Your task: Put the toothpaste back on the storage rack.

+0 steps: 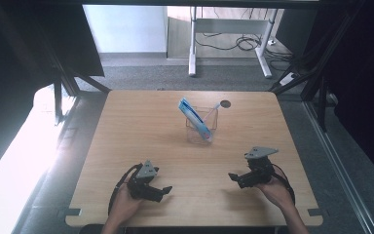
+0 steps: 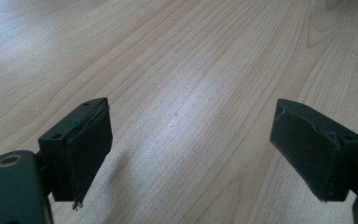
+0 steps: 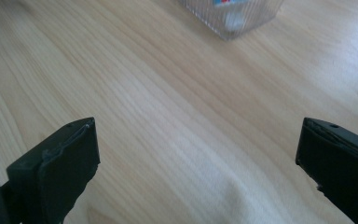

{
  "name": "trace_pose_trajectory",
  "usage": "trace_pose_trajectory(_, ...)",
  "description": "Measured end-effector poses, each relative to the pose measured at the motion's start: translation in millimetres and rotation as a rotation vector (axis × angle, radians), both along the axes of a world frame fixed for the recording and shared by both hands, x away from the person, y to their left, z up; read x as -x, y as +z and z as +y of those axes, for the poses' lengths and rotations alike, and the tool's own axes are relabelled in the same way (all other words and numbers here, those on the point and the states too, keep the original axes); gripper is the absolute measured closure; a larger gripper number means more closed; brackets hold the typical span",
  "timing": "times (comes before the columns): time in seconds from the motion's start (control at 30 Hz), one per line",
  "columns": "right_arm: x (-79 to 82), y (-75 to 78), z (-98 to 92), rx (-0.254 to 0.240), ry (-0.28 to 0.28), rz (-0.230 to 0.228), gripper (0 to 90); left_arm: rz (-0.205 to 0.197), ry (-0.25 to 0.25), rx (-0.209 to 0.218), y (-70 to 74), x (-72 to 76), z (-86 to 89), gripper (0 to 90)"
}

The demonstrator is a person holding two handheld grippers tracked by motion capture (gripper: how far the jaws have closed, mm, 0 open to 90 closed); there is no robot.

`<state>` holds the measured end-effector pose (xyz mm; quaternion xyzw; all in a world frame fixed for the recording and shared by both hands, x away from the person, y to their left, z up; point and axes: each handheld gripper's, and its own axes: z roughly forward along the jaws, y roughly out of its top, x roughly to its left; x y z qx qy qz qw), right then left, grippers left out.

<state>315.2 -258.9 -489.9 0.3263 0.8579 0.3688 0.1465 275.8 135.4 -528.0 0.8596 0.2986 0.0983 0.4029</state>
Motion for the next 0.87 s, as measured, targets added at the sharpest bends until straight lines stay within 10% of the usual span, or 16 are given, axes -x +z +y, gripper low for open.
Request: trace_pose_trajectory(0.87,30.9,-40.8,-23.1,0.074,-0.027,0.023,0.0,-0.006,-0.001,-0.014,0.5,-0.3,-0.7,13.1)
